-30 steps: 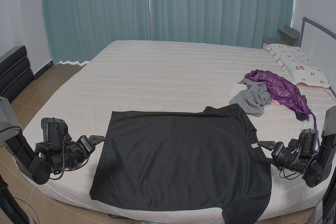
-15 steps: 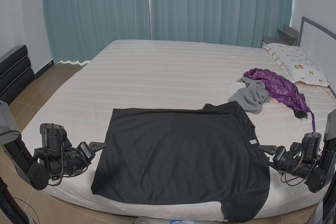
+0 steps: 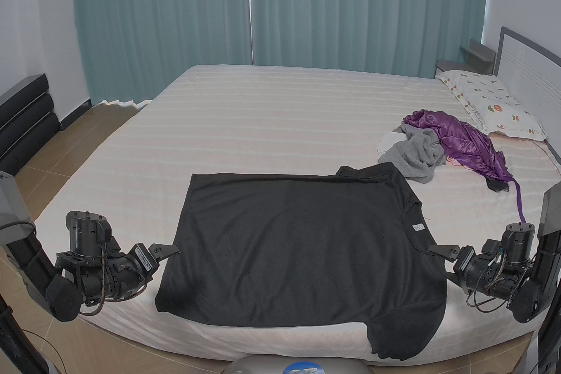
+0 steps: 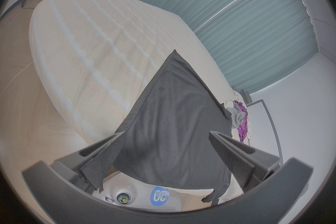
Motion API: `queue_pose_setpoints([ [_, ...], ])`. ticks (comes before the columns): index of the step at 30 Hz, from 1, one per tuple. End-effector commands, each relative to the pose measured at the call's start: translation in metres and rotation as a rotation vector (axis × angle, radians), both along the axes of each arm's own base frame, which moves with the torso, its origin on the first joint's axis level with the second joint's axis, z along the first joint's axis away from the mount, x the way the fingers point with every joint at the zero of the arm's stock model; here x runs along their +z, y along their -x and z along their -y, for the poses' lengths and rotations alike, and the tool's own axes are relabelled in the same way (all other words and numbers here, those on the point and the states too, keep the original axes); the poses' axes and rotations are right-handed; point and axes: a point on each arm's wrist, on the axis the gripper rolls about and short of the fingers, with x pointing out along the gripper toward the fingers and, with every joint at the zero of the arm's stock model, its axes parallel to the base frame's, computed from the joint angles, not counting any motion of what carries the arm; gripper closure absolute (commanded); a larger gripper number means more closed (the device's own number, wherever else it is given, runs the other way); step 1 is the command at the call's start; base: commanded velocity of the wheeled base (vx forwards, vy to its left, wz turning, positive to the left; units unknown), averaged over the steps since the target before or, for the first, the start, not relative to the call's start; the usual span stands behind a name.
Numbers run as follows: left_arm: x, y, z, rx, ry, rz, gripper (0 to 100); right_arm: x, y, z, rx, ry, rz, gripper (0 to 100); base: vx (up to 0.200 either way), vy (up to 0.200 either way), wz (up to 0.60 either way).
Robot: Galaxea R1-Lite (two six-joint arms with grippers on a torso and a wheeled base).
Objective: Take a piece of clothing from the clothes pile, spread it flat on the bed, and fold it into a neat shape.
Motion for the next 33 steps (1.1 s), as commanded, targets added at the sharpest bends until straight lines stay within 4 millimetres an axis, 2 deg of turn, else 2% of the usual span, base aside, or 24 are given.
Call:
queue_pose_setpoints([
  [1, -0.003, 0.002, 0.0, -0.007, 0.002, -0.013, 0, -0.004, 0.004, 0.0, 0.0, 0.001, -0.031, 0, 0.0, 0.0, 0.0],
  [8, -0.002, 0.0, 0.001, -0.005, 0.011, 0.0, 0, -0.006, 0.004, -0.003, 0.015, 0.0, -0.037, 0, 0.0, 0.0, 0.0],
  [13, -0.003, 0.002, 0.009, -0.035, 0.014, -0.001, 0, -0.006, 0.004, -0.004, 0.018, 0.0, -0.036, 0, 0.0, 0.0, 0.0],
  [22, -0.002, 0.004, 0.011, -0.045, 0.012, -0.001, 0, -0.005, 0.004, -0.004, 0.016, 0.001, -0.033, 0, 0.0, -0.2, 0.0],
  [29, 0.001, 0.006, 0.01, -0.035, 0.003, 0.015, 0, -0.005, 0.004, -0.004, 0.018, 0.001, -0.031, 0, 0.0, 0.0, 0.0],
  [33, 0.001, 0.013, 0.006, -0.031, -0.006, 0.005, 0, -0.005, 0.004, -0.004, 0.018, 0.001, -0.033, 0, 0.0, 0.0, 0.0],
])
